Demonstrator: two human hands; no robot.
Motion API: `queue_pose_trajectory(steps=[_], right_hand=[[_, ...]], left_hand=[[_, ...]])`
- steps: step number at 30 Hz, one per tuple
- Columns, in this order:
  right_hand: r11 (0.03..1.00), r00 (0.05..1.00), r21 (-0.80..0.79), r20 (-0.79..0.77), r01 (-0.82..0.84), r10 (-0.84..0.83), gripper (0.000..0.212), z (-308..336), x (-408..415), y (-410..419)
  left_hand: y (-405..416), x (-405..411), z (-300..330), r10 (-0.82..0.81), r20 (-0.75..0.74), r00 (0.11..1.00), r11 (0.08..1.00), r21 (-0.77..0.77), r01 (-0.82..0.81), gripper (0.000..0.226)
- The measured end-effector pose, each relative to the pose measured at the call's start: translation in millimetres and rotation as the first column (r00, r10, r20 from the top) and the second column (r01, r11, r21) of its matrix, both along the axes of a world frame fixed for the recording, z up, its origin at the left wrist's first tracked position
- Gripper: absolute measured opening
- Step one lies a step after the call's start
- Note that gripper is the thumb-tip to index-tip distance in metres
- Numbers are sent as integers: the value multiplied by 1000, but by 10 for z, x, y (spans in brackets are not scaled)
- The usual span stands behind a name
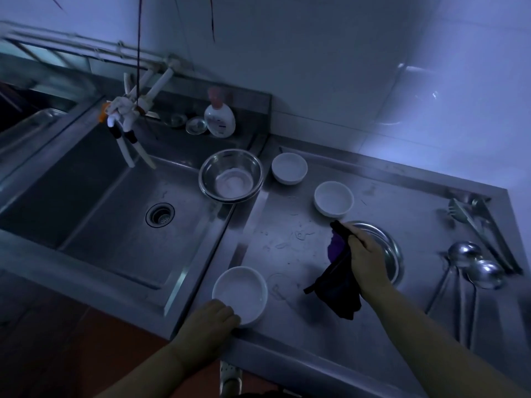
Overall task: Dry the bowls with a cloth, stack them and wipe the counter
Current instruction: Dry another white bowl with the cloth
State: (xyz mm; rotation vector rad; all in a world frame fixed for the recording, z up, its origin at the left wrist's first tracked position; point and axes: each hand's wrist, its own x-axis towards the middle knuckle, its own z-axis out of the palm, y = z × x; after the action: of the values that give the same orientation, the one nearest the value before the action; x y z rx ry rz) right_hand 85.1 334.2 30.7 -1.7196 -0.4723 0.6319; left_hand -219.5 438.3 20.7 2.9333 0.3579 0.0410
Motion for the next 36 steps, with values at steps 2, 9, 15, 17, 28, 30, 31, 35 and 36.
queue_pose_trajectory(steps=[2,9,15,17,28,30,31,35,36], right_hand=[[1000,1000,-3,-9,9,-9,41,-13,77,-53],[994,993,-4,-36,111,-111,42,-85,432,-177],[980,979,1,-56,198,-198,39,-84,765,-299],[973,971,19,-70,230,-228,42,-57,854,-338],[942,934,25,-137,336,-330,40,-156,1141,-673],[938,931,25,-133,345,-339,40,-185,1134,-706],[937,930,29,-136,347,-341,40,-193,1127,-715],[939,933,36,-134,342,-335,39,-207,1083,-696],[941,934,38,-137,338,-330,39,-195,1065,-681]], left_hand=[[1,44,-45,22,-4,1000,999,-26,-22,26],[66,1119,51,202,122,972,965,-194,-176,33],[258,2534,-63,485,-81,871,681,-590,-434,28],[354,2932,-102,519,-202,831,522,-695,-495,15],[549,3803,-663,685,-566,459,-280,-786,-551,31],[538,3793,-710,692,-576,435,-329,-788,-521,34],[542,3784,-713,694,-589,413,-349,-778,-522,35],[520,3663,-631,719,-584,377,-379,-784,-492,28],[543,3609,-588,711,-575,404,-366,-794,-485,24]])
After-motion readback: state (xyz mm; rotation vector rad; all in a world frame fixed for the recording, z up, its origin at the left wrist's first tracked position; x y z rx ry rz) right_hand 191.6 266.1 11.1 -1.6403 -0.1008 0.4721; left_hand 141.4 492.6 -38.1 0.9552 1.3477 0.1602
